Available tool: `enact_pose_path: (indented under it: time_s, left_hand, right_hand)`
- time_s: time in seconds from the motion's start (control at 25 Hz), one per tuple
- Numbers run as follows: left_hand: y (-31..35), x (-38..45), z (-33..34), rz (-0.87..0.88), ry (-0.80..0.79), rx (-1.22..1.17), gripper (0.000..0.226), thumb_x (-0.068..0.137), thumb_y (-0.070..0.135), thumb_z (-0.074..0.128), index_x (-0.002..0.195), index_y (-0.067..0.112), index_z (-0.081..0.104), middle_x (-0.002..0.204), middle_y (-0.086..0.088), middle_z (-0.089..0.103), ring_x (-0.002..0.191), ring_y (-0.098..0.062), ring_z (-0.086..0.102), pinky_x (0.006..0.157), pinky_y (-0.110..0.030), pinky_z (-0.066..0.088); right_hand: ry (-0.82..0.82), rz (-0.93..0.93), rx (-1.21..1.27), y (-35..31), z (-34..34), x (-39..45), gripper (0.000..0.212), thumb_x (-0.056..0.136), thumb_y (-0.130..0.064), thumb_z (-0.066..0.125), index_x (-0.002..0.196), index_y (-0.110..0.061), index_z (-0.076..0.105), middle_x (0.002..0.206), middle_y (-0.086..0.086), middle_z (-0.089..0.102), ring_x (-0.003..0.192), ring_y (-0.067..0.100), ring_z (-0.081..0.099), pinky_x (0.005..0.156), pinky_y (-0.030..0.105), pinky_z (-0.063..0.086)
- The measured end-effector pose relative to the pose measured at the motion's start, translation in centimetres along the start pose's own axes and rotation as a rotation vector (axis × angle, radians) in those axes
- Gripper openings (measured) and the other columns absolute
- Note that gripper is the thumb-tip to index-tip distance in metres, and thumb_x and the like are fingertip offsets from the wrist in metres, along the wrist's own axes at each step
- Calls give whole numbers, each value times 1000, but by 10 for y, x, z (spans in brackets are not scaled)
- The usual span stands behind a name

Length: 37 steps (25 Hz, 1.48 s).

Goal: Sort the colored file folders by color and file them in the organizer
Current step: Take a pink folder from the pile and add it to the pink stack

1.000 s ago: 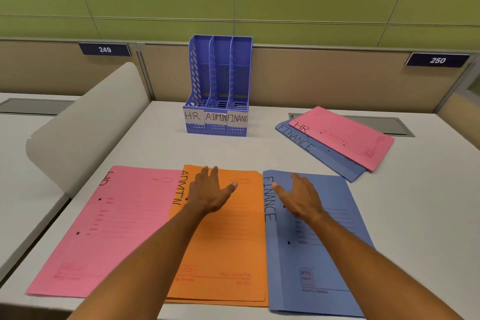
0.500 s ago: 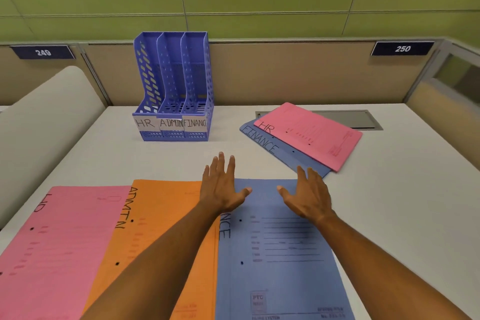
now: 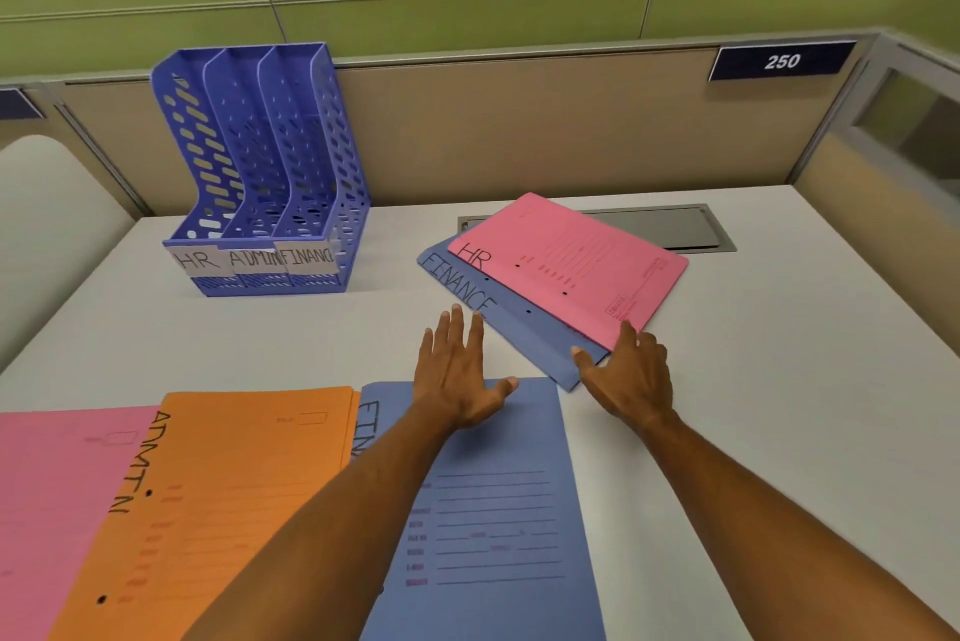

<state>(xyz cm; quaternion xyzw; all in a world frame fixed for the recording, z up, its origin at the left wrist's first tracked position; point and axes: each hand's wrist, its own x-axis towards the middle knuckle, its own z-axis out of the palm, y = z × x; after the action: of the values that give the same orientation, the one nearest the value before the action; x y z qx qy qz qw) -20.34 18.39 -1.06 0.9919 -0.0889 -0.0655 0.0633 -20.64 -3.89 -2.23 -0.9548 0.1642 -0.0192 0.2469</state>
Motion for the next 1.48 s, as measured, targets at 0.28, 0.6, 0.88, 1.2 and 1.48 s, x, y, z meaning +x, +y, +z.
enact_pose_path:
  time_s: [0.28,0.6,0.88,1.2,1.48]
  left_hand:
    - [19,16,11,-62,-78,-68,97,87,68,40,153,12,-6,161,-15,-11,149,-31,-9,120,-42,-1]
    - [27,25,9,-139,-35,-242,86,90,57,48,153,12,10,162,-13,6,149,-30,6,119,-42,13]
    - [44,43,-6,-312,81,-895,56,93,31,60,140,9,41,130,-9,56,116,-24,56,97,-32,44]
    - [48,54,-12,-547,174,-1575,12,90,14,65,89,2,62,102,-15,71,93,-26,71,84,-41,59]
    - [33,33,-33,-574,284,-1640,11,87,-2,65,78,-1,58,100,-14,70,91,-26,69,74,-33,59]
  right_hand:
    - [79,454,714,5,-3,40,43,88,-23,67,125,-3,54,126,18,61,110,35,60,95,44,52]
    - [-10,710,1226,16,-8,63,13,83,-7,73,93,-2,66,92,13,70,76,21,68,67,30,56]
    - [-174,581,1568,0,-27,46,13,84,10,62,90,-2,64,87,13,69,78,23,68,62,27,59]
    - [-468,383,1569,17,-12,7,29,86,7,59,114,-1,62,93,11,74,82,22,72,65,28,58]
    - [-425,375,1538,27,-12,-6,36,87,-7,68,122,-5,60,104,15,73,87,24,72,69,30,60]
